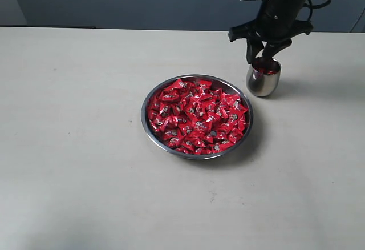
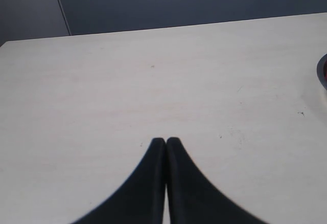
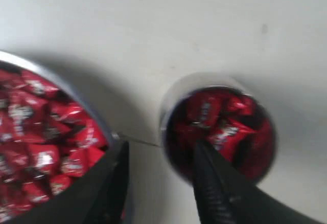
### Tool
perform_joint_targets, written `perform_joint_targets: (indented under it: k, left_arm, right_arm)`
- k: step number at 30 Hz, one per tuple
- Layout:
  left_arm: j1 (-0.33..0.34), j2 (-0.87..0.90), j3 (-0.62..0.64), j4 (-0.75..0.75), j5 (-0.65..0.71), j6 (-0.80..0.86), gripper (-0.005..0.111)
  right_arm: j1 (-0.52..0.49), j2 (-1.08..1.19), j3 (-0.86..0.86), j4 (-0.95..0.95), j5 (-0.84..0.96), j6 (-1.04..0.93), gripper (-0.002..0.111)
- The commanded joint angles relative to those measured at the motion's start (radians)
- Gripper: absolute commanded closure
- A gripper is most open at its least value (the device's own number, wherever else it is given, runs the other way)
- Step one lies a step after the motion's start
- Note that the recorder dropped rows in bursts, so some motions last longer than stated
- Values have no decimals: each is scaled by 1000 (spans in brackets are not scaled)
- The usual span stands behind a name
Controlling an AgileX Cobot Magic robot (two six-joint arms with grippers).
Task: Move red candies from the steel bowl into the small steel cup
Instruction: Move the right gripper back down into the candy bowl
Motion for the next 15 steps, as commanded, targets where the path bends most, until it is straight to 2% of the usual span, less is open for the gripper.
perform_joint_targets:
  k: [1, 7, 15]
  left_arm:
    - [0, -5, -8, 2, -8, -5, 106]
    - [0, -5, -8, 2, -8, -5, 106]
    - [0, -5, -8, 2, -8, -5, 106]
  right_arm:
    - [6, -25, -6, 176, 22, -122, 68]
    - [19, -72, 53, 182, -3, -146, 68]
    - [20, -273, 429, 200, -257, -147, 73]
